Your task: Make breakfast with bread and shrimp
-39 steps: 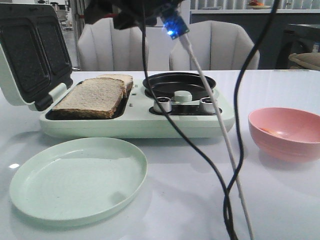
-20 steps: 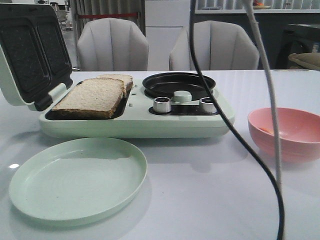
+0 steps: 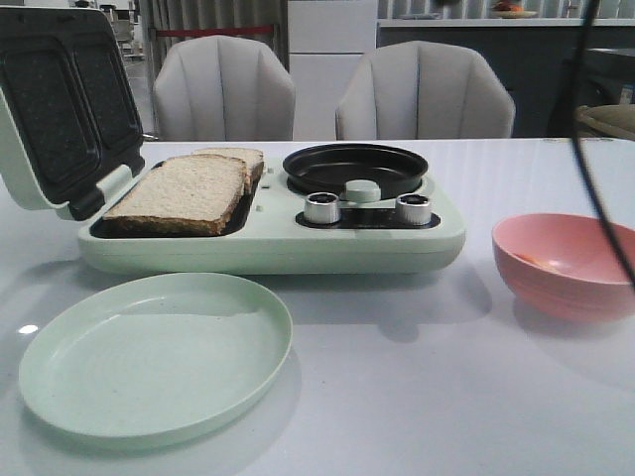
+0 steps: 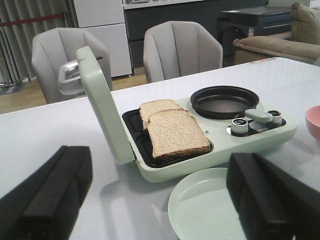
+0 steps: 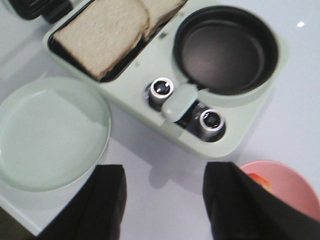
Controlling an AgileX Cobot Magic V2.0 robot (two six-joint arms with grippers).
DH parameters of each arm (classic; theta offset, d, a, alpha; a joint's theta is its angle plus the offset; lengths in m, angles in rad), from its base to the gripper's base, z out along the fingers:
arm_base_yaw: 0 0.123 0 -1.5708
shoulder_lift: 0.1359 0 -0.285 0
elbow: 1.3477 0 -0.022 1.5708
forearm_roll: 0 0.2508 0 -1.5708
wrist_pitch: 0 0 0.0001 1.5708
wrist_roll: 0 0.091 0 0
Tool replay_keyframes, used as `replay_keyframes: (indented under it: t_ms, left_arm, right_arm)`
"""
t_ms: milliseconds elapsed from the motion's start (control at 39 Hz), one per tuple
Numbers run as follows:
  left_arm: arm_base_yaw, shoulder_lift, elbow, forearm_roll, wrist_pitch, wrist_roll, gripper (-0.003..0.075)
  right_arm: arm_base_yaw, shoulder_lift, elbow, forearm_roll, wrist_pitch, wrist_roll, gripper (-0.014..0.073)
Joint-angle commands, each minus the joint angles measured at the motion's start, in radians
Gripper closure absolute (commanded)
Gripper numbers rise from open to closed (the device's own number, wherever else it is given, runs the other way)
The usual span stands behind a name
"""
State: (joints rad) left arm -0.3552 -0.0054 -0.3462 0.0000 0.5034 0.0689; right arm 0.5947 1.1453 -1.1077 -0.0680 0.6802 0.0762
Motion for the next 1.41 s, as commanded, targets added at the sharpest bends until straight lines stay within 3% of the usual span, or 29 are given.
replay_keyframes:
  t_ms: [0, 154, 436, 1025, 1384]
  left_arm:
    - [-0.008, -0.017, -0.026, -0.007, -0.083, -0.011, 0.0115]
    - [-0.008, -0.017, -0.026, -0.007, -0.083, -0.011, 0.0115]
    - [-0.008, -0.017, -0.026, -0.009, -0.083, -0.011, 0.0115]
    - [-0.008, -0.017, -0.026, -0.009, -0.087, -0.011, 0.0115]
    - [-0.008, -0.015, -0.026, -0.011, -0.091, -0.011, 0.0115]
  right_arm:
    - [-0.002, -0.119, -0.005, -0.101, -0.079, 0.101, 0.0138]
    - [-0.002, -0.262, 0.064, -0.121, -0.114, 0.118, 0.0138]
    - [-0.002, -0.536, 0.334, -0.118, -0.237, 0.131, 0.0138]
    - [-0.002, -1.134, 0.725, -0.124, -0.233, 0.147, 0.0138]
    - [-0.002, -1.169, 0.871, -0.14, -0.407, 0.147, 0.0138]
